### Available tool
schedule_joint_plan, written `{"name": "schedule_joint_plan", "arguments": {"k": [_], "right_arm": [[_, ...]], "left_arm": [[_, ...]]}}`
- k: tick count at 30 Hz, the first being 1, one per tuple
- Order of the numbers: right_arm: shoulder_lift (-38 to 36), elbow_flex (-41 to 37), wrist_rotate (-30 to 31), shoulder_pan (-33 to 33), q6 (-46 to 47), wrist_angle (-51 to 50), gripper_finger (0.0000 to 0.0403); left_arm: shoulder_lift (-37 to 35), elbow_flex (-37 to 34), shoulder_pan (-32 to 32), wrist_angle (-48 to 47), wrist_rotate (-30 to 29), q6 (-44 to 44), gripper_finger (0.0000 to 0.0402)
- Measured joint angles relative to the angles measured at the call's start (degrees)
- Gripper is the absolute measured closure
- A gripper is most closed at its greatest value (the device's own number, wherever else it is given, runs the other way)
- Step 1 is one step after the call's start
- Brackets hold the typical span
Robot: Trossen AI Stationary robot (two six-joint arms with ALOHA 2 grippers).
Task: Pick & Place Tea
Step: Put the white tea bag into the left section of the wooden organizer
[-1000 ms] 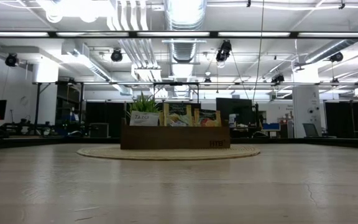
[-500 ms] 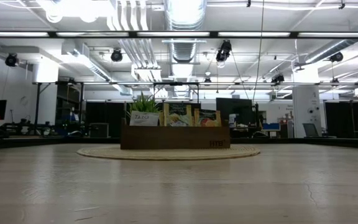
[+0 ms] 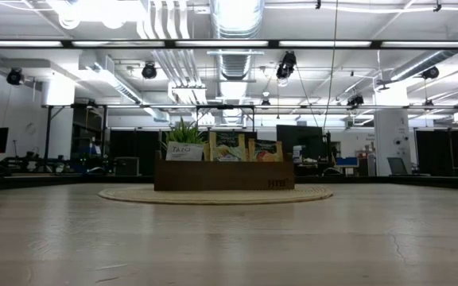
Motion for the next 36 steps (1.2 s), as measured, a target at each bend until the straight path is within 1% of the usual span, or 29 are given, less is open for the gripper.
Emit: {"name": "schedule_joint_plan", "arguments": {"k": [5,6,8,10,12,14,16,18,20,23,25,28,32,36], "right_arm": [[-1.11,0.0,-0.67,-0.04,0.85,-0.15,0.0394],[-1.49,0.0,-1.91,-0.04,1.57,-0.3,0.0394],[-2.49,0.0,-6.38,-0.2,3.98,-0.34,0.0394],[-3.27,0.05,-11.72,-0.67,7.06,-0.16,0.0394],[-4.14,0.07,-15.16,-1.07,9.99,-0.42,0.0394],[-4.76,0.07,-16.72,-1.39,11.98,-0.5,0.0394],[-5.12,0.07,-17.03,-1.4,14.07,-0.55,0.0394],[-5.5,0.07,-19.22,-1.47,15.92,-0.91,0.0394],[-5.86,0.07,-22.76,-1.79,18.16,-1.07,0.0394],[-5.91,0.07,-27.12,-2.5,22.0,-2.4,0.0394],[-5.86,0.07,-28.34,-2.82,23.78,-3.07,0.0394],[-5.86,0.07,-28.57,-3.02,25.03,-3.95,0.0394],[-5.84,0.07,-29.11,-3.06,26.23,-4.48,0.0394],[-5.84,0.07,-32.85,-3.26,27.83,-4.56,0.0394]], "left_arm": [[-1.73,0.02,0.0,-2.31,2.59,4.45,0.0305],[-2.14,0.02,0.0,-3.6,3.02,5.28,0.0296],[-2.89,0.02,0.0,-6.16,3.62,7.28,0.0282],[-3.4,0.02,0.04,-8.27,4.11,10.52,0.0275],[-3.89,0.04,0.07,-10.39,4.25,13.95,0.0274],[-4.36,0.04,0.07,-11.71,4.36,16.67,0.0274],[-4.88,0.07,0.07,-11.97,4.6,19.72,0.0274],[-5.51,0.89,0.07,-13.96,4.6,22.95,0.0274],[-5.98,2.85,0.07,-18.65,4.61,26.26,0.0274],[-6.02,8.21,0.11,-31.03,4.63,32.65,0.0274],[-5.41,12.62,0.11,-40.22,4.45,36.19,0.0274],[-4.1,18.71,0.11,-51.87,3.48,39.82,0.0274],[-2.18,24.75,-0.04,-59.73,3.39,45.21,0.0274],[-0.88,27.33,-0.04,-61.6,3.53,49.7,0.0273]]}}
